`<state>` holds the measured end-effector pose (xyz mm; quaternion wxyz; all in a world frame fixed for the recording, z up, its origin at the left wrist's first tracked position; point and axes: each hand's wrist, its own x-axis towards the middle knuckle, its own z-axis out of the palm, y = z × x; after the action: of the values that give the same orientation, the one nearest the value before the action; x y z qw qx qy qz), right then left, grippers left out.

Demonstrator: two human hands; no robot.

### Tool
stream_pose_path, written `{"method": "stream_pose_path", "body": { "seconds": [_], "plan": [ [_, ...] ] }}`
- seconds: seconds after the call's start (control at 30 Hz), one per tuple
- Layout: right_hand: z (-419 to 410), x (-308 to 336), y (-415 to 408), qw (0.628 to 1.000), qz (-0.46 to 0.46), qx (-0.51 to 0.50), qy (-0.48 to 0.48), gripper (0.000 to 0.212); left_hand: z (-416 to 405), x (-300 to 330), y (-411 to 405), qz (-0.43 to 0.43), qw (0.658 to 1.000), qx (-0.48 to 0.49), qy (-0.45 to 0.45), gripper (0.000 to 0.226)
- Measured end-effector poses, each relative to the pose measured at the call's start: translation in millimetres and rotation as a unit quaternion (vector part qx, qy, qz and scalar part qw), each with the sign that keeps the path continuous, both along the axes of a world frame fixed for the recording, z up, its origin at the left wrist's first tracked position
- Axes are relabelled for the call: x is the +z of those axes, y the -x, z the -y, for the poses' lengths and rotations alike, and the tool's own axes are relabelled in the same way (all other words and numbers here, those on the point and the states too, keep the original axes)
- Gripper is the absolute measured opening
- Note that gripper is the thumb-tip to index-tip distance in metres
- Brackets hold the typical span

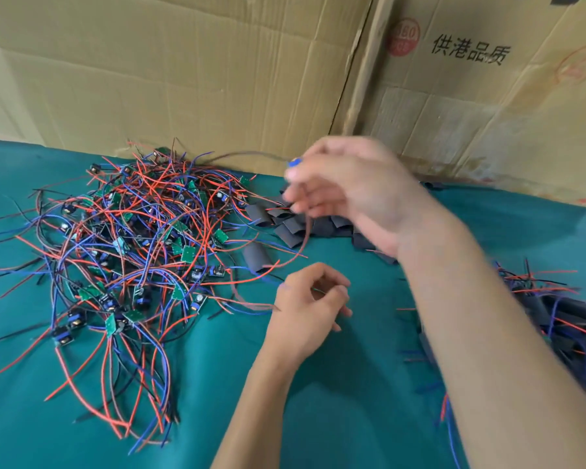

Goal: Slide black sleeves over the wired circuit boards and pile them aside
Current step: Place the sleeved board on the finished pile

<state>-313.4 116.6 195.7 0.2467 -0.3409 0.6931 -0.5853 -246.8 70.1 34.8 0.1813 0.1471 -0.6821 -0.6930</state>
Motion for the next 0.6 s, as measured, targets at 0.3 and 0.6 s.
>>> {"method": "stream_pose_path", "body": {
  "seconds": [0.3, 0.6],
  "plan": [
    [-43.5, -39.4, 13.0, 0.963, -0.195, -0.149, -0.113, 0.023, 10.0, 15.9, -1.6, -0.072, 0.961, -0.018, -0.265, 0.043],
    [-16.3, -51.7, 13.0, 0.890, -0.347, -0.129, -0.265, 0.009, 3.9, 5.7, 1.9, 0.003, 0.994, 0.047, -0.098, 0.026]
  ]
}}
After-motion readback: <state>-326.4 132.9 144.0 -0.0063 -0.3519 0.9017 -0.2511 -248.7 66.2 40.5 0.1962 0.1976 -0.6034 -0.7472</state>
